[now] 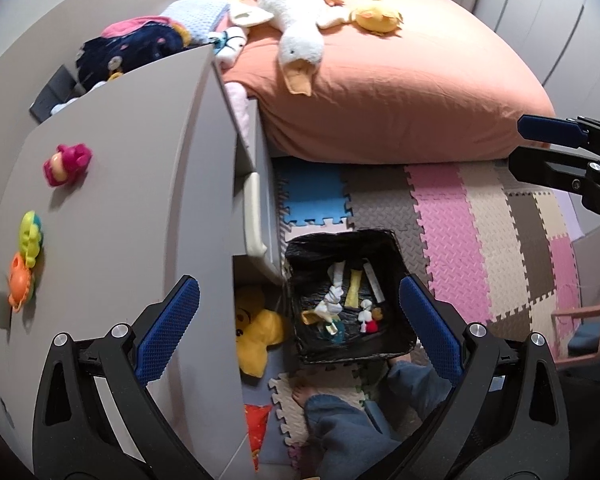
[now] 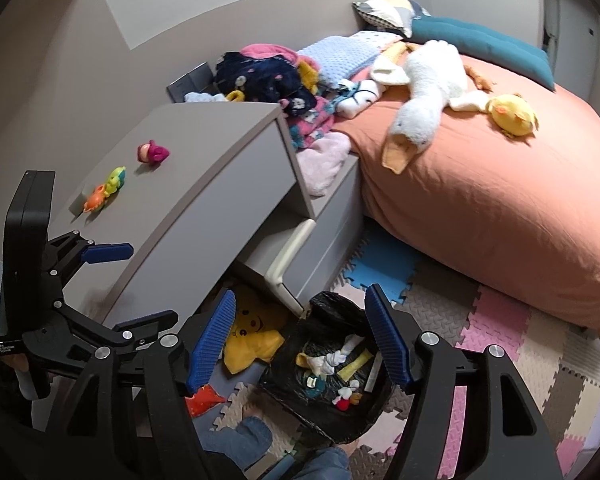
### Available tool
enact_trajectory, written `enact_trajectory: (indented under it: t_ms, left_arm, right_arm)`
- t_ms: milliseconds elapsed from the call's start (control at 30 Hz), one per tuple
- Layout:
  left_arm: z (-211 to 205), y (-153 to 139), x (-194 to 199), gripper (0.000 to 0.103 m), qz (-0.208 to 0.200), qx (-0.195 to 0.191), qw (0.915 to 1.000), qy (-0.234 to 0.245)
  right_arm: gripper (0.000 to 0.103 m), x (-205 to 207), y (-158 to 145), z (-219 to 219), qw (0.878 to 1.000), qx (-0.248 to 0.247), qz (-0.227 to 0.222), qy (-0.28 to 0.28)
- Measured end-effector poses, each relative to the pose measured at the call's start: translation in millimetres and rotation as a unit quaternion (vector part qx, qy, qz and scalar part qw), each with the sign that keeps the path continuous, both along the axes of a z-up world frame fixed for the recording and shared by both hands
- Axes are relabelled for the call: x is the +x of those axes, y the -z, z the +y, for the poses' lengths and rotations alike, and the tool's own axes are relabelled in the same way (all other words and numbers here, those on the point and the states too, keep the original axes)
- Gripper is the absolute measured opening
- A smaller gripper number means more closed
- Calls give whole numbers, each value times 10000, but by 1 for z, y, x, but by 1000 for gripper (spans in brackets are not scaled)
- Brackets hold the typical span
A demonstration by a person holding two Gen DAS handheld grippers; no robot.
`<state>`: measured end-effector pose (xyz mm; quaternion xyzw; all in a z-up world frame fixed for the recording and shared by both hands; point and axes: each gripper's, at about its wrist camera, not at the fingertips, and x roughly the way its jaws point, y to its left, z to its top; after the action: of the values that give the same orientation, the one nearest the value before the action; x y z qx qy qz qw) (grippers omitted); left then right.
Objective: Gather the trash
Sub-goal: 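Open both tools over the black bin, then move both open tools back over the desk toys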
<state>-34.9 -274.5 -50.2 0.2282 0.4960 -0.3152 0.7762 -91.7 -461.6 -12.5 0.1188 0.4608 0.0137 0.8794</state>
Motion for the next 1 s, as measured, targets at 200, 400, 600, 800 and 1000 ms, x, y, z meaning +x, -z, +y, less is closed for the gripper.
enact_trajectory:
  t_ms: [200, 400, 600, 800, 1000]
  left_arm:
    - [25, -4, 11, 96, -36, -18, 9994, -336]
    - [58, -6, 18, 96, -68, -28, 9974, -719]
    - [92, -7, 29, 96, -86, -42, 9936, -1123]
    - [126, -7, 37, 96, -112, -77, 9887, -1495]
    - [159, -7, 46, 96, -137, -30, 9838, -1785]
  right_arm:
    - [68, 19, -2, 25, 9994, -25, -36, -356]
    - [68, 41, -3, 53, 9974, -21, -72, -710]
    - [68, 62, -2, 82, 9948, -21, -84, -1016]
    - [69, 82, -1, 111, 9919, -36, -93, -1268]
    - [69, 106, 1, 141, 9885, -85, -110, -1505]
